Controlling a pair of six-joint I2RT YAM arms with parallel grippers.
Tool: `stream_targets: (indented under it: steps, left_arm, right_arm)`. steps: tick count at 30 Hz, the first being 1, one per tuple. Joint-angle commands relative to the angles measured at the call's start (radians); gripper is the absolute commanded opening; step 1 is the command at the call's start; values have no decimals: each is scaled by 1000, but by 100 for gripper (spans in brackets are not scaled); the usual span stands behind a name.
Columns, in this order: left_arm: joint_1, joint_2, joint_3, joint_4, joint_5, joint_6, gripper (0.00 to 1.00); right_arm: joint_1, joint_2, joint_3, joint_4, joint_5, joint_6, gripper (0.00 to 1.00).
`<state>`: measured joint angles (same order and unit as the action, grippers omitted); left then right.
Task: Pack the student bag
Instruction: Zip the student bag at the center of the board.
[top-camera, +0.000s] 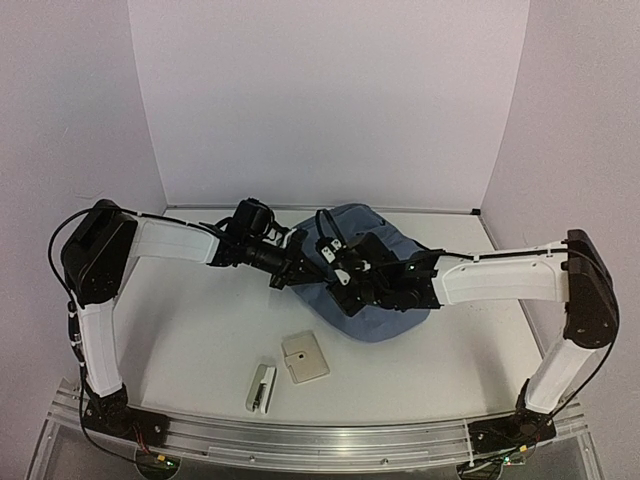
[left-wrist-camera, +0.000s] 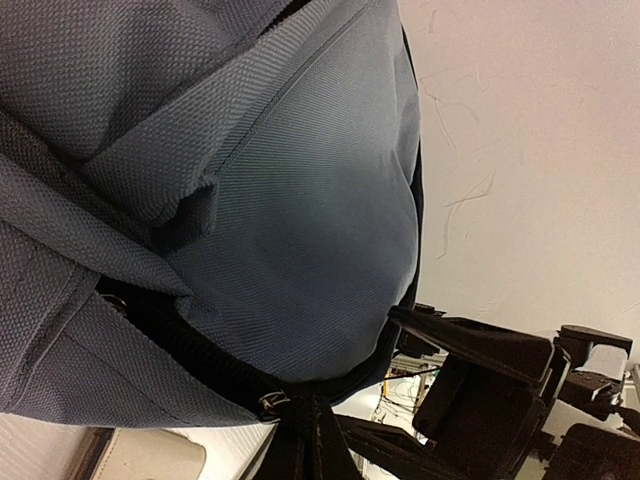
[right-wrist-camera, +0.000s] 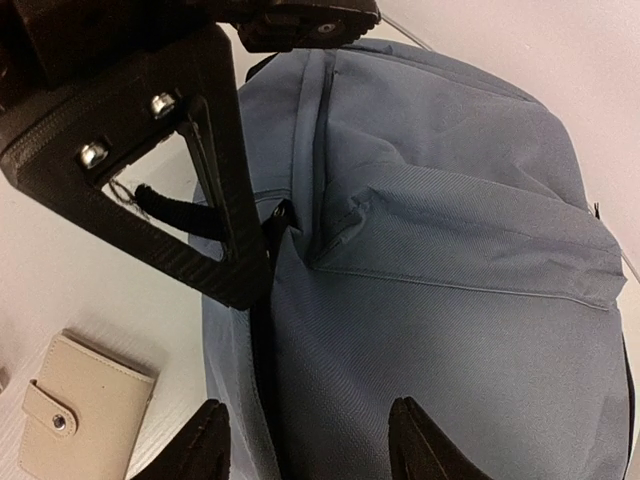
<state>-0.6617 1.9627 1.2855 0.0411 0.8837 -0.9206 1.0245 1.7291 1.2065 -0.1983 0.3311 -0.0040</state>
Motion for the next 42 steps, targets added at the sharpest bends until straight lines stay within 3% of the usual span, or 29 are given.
stream_targets:
  steps: [1,7,10,12,19,27,35,42]
  left_arm:
    - [9,2,51,17,4,-10,0]
    - [10,3,54,25,1,-24,0]
    - [13,6,55,23,-11,-29,0]
    - [19,11,52,28,-24,-47,0]
    - [66,44,27,153,-38,-174,0]
    - [130,65,-16,174,-82,-214,0]
    - [190,23,-94,188,-84,-212,0]
    - [227,0,-99,98,-119,-141,0]
  right_arm:
    - [21,48,32,13,31,-51,48]
    - [50,80,34,19,27,-48,43]
    - [57,91,36,26,55,-44,11]
    - [67,89,33,29,62,-40,0]
    - [128,66,8,25,65,-22,0]
    - [196,48,-11,7,92,41,0]
    - [208,8,-23,-13,120,84,0]
    - [210,-39,-32,-19,106,108,0]
